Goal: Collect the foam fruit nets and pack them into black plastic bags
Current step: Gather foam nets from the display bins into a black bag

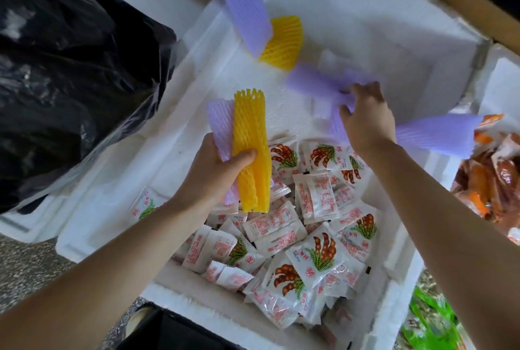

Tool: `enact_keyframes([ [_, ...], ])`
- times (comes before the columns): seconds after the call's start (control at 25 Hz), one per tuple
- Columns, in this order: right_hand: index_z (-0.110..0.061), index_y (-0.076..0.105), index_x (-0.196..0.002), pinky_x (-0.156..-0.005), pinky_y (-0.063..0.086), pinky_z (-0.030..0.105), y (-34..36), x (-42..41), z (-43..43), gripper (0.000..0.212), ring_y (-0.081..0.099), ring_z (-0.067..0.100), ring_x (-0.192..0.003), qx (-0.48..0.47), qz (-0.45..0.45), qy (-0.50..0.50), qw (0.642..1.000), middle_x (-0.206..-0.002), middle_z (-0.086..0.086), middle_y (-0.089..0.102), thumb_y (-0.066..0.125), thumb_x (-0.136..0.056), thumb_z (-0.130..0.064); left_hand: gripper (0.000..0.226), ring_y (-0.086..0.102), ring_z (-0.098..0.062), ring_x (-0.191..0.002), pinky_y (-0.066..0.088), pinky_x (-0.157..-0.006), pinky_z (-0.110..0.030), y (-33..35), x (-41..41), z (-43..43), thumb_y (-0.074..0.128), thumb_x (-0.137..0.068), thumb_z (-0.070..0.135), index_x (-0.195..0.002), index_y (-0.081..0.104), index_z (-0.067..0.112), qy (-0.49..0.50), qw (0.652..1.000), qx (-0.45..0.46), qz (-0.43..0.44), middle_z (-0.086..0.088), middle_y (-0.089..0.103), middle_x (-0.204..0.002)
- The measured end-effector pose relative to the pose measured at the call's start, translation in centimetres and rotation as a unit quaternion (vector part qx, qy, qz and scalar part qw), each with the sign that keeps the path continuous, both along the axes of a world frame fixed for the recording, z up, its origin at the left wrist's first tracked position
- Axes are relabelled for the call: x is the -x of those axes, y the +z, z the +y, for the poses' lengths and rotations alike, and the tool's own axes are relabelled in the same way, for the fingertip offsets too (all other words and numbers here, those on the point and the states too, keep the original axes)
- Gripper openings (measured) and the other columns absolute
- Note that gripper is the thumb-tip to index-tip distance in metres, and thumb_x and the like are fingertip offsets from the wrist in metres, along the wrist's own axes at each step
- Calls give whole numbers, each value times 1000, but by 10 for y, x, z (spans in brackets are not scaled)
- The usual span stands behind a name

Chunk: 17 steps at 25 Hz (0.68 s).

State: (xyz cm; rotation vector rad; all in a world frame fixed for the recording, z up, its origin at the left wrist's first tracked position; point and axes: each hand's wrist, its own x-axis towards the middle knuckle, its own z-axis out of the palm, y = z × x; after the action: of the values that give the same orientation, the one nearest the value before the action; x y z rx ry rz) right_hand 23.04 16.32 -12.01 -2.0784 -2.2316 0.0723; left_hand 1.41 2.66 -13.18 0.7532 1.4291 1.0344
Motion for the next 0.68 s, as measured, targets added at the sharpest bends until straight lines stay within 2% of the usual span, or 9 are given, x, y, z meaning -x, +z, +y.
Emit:
enact_keyframes([
  [0.16,-11,60,-114,-65,45,33,28,16,-39,28,62,32,-80,-37,96,51,993,-97,14,64,53,-94,-29,34,65,-5,-85,50,-63,-13,-6,-4,3,65,-87,21,-118,52,14,19,999,6,40,2,66,-101],
  [0.24,-13,59,-118,-62,47,30,40,35,-77,30,62,26,-72,-34,161,104,981,-94,9,65,54,-93,-29,56,65,-17,-93,52,-72,-27,-8,-8,3,71,-80,34,-124,49,7,26,997,21,66,-5,65,-106],
  [0.32,-14,59,-121,-59,45,27,41,55,-114,36,60,20,-72,-8,174,172,970,-91,2,60,51,-90,-32,64,63,-14,-82,49,-65,-24,-4,-14,3,68,-79,45,-122,48,2,33,997,33,60,-5,63,-95],
  [0.4,-18,57,-126,-63,43,25,37,65,-135,47,53,17,-78,43,190,205,959,-89,-2,49,49,-89,-44,51,55,-3,-66,42,-51,-12,7,-19,0,54,-89,46,-120,48,6,45,998,40,1,2,56,-82],
  [0.48,-28,54,-130,-73,42,15,34,62,-137,55,47,13,-84,104,255,209,938,-93,-2,46,48,-84,-57,60,58,2,-67,42,-51,-6,15,-18,-5,47,-78,54,-121,48,12,37,997,31,-59,5,58,-85],
  [0.52,-35,49,-130,-78,40,10,34,58,-135,56,46,11,-89,139,286,206,925,-98,-3,46,49,-81,-61,68,60,2,-73,44,-56,-6,18,-16,-8,50,-71,57,-123,47,12,23,997,23,-71,6,59,-85],
  [0.6,-47,40,-128,-88,34,4,34,48,-131,55,45,6,-103,215,290,217,907,-111,-6,46,53,-77,-65,74,62,-2,-80,46,-64,-13,20,-10,-12,73,-64,53,-121,49,12,-7,998,9,-57,5,62,-85],
  [0.64,-47,41,-128,-91,32,4,33,43,-130,55,44,4,-107,246,287,228,897,-115,-7,47,55,-78,-64,65,63,-4,-77,46,-63,-16,19,-8,-12,78,-62,43,-114,54,13,-15,999,5,-41,3,64,-87],
  [0.68,-43,45,-130,-92,32,5,33,40,-128,52,45,2,-107,264,294,235,888,-116,-7,49,55,-81,-59,47,62,-7,-72,47,-61,-18,18,-6,-11,73,-63,34,-103,58,15,-13,999,-6,-28,-1,65,-87],
])
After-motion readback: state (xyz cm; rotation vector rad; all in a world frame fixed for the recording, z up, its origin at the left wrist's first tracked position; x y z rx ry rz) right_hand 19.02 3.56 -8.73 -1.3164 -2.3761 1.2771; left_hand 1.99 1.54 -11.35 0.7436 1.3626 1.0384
